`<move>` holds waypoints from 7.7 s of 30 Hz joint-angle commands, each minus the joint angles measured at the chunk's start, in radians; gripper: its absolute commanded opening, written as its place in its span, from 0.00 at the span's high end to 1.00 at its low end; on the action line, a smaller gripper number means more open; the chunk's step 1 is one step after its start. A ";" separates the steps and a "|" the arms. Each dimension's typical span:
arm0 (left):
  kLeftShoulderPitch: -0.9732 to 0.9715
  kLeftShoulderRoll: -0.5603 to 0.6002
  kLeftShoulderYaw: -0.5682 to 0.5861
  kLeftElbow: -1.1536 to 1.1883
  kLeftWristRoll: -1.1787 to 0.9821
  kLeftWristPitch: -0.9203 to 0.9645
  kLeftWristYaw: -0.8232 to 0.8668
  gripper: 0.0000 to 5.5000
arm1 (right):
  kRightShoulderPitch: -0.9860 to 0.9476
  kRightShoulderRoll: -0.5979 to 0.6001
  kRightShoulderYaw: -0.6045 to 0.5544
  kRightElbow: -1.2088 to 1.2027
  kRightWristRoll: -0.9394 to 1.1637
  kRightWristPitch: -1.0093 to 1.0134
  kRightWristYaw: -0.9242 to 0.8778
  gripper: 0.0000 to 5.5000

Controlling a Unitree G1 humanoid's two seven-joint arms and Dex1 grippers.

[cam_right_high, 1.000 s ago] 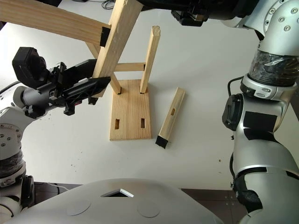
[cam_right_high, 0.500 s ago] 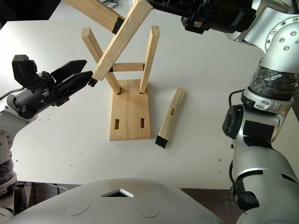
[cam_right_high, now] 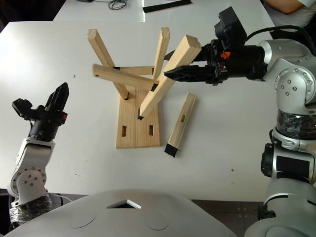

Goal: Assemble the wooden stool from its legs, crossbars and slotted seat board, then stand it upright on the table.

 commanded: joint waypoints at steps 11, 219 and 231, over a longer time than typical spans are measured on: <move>-0.057 -0.067 0.045 0.129 0.160 -0.073 0.269 0.42 | 0.116 -0.059 0.062 -0.040 -0.101 -0.176 0.092 0.63; -0.879 0.429 -0.062 0.077 -0.490 0.310 -0.061 0.42 | -0.364 0.304 -0.234 0.159 0.421 0.230 -0.546 0.63; -0.963 0.559 -0.108 0.076 -0.672 0.456 -0.289 0.28 | -0.356 0.070 0.055 0.213 0.180 0.188 -0.065 0.63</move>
